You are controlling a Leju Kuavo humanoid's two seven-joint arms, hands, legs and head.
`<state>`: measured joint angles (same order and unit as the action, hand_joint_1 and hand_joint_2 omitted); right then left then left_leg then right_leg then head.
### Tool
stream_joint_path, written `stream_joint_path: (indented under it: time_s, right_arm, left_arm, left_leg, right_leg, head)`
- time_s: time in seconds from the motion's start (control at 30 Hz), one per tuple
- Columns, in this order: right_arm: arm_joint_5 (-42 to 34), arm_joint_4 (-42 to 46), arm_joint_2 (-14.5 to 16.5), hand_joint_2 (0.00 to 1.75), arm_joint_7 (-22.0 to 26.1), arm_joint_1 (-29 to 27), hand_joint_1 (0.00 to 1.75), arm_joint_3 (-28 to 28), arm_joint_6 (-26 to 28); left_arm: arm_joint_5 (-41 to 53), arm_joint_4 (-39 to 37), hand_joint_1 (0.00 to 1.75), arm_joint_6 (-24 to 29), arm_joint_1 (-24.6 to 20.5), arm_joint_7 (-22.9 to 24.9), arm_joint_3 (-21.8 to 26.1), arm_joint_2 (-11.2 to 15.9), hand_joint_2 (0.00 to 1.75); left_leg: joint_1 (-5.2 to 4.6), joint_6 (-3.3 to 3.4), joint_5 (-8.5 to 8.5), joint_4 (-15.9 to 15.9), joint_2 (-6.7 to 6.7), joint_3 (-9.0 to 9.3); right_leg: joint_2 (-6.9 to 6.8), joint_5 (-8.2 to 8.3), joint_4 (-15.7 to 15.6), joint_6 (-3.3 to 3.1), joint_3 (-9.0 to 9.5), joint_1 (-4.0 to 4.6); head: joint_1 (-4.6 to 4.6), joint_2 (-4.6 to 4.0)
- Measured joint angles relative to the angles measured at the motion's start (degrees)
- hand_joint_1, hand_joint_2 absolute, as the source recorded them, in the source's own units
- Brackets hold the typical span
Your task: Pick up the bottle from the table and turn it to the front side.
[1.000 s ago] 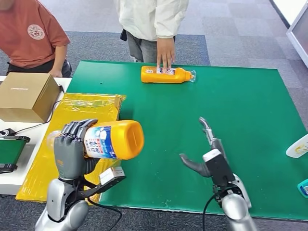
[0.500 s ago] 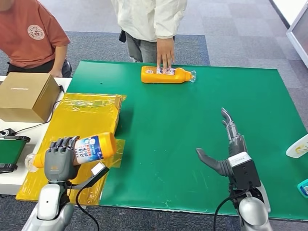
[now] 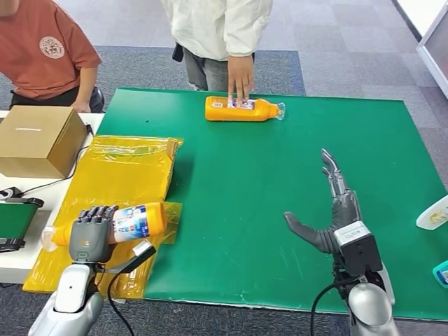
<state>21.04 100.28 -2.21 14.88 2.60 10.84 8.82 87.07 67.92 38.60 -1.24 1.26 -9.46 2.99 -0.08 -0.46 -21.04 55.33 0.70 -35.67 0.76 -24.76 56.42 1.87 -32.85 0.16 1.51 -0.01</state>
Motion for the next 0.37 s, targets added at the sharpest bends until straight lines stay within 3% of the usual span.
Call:
stream_joint_path:
  time_s: [0.37]
  right_arm:
    - [-0.9,0.0,-0.2,1.75,0.5,1.2,0.0,2.0,0.3]
  left_arm:
    - [0.6,1.2,1.75,1.2,0.6,-3.1,-1.3,1.2,1.75]
  left_leg:
    - [0.0,0.0,0.0,0.0,0.0,0.0]
  right_leg:
    - [0.0,0.0,0.0,0.0,0.0,0.0]
  head:
    - [0.0,0.0]
